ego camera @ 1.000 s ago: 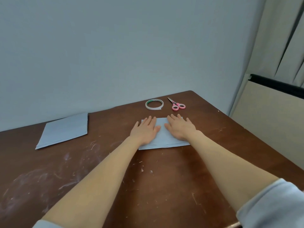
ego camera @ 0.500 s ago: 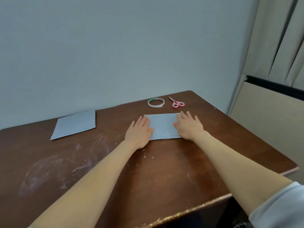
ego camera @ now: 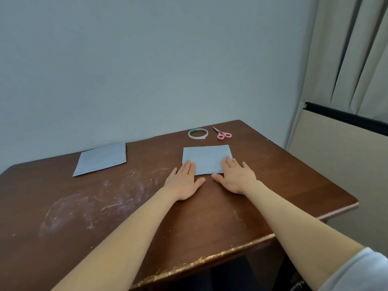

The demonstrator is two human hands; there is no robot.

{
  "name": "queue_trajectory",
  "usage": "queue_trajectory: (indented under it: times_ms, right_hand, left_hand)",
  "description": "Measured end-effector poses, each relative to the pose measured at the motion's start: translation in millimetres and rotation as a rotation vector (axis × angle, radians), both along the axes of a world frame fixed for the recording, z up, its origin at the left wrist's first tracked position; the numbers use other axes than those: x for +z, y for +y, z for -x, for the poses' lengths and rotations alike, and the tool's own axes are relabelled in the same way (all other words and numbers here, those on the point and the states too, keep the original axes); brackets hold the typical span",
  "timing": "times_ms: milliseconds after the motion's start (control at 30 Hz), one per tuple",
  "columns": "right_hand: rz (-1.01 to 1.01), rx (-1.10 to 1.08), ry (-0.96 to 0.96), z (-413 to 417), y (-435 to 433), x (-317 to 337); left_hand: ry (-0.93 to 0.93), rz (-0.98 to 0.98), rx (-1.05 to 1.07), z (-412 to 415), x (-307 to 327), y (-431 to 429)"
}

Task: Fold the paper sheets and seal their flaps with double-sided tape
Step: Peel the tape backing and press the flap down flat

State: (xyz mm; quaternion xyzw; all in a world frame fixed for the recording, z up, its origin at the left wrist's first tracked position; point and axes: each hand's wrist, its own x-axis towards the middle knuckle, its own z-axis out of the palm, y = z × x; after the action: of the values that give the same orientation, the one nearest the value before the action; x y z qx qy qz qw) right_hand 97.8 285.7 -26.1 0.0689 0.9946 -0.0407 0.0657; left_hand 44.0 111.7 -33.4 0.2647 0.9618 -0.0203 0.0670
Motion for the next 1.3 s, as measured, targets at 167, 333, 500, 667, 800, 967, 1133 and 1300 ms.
queue_trajectory:
  times_ms: [167,333,500,667,800,967,1133,1300]
  right_hand:
    - [0.026,0.010,0.112,15,-9,13]
    - [0.083,0.161,0.064,37,-17,2]
    - [0.065,0.117,0.030,58,-3,12]
    - [0.045,0.118,0.009,65,1,3]
    - [0.065,0.104,0.005,71,2,1]
    - [0.077,-0.026,0.068,65,-1,4]
    - [0.060,0.111,0.143,39,-22,6]
    - [0.025,0.229,0.117,25,-53,0]
  left_hand:
    - [0.303,-0.046,0.029,4,19,9]
    - [0.088,-0.137,-0.092,29,6,27]
    - [0.139,-0.005,-0.070,46,8,38]
    - [0.024,-0.058,-0.090,52,3,41]
    - [0.005,-0.077,-0.038,57,-2,34]
    - [0.039,-0.143,0.132,53,0,4]
    - [0.182,-0.131,0.035,27,5,-26]
    - [0.143,-0.074,-0.061,6,2,-29]
